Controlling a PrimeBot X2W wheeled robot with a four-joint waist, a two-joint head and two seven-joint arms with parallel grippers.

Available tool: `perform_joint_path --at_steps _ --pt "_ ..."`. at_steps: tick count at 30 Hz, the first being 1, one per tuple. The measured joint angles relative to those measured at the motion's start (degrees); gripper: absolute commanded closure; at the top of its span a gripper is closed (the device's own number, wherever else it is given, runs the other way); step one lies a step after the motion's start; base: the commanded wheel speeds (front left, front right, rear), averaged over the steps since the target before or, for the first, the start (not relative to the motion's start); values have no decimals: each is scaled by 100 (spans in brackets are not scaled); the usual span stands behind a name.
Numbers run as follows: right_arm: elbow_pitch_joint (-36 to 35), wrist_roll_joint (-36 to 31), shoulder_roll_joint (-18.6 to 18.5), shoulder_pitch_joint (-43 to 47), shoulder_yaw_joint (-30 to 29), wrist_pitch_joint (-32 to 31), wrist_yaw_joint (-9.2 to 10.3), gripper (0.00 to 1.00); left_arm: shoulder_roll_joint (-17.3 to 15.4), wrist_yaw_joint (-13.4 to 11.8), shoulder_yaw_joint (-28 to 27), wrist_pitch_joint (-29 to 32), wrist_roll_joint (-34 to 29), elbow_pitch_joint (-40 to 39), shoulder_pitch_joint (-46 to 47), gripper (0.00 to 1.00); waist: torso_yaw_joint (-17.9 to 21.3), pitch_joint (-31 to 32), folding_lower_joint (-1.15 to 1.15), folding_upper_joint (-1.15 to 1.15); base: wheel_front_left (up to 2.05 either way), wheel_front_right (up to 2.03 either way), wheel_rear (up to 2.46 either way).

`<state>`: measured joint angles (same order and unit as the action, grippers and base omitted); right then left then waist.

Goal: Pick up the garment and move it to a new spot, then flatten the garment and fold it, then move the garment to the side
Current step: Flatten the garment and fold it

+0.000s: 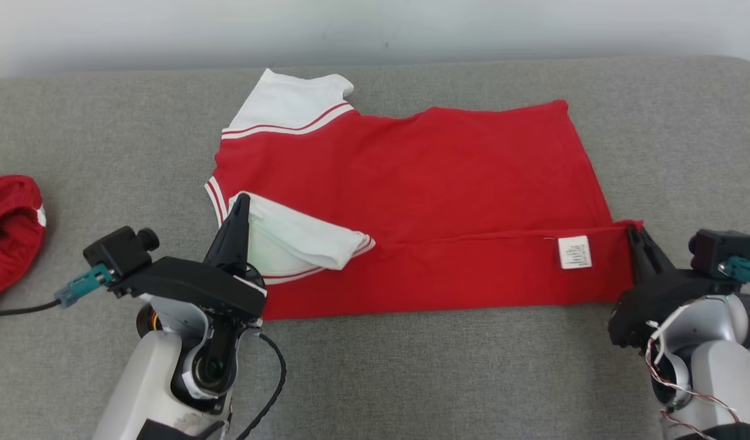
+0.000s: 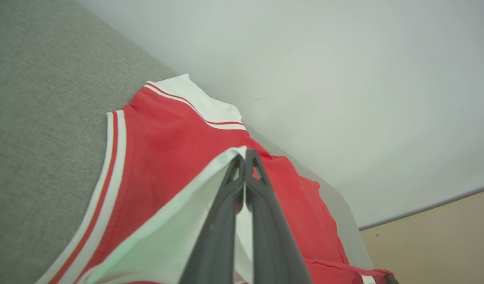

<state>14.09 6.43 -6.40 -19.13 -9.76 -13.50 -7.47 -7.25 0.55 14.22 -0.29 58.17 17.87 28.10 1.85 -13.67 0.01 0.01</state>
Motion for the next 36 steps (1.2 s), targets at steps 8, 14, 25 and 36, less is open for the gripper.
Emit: perform_joint_path --at_steps 8,14,25,36 --pt "285 -33 -29 -308 142 47 0 100 7 31 57 -94 -138 283 267 100 -48 -168 0 0 0 0 0" --pt "536 -109 -59 -425 85 100 0 100 13 73 126 -172 -229 489 424 100 -90 -226 0 0 0 0 0" --pt "840 -243 52 -434 -44 142 0 0 40 56 307 -426 -556 1036 777 0 -22 -173 -1 0 0 0 0" --pt "816 -100 86 -303 -116 219 0 0 -443 -12 654 -1104 -1426 1357 708 0 17 132 -1 0 0 0 0"
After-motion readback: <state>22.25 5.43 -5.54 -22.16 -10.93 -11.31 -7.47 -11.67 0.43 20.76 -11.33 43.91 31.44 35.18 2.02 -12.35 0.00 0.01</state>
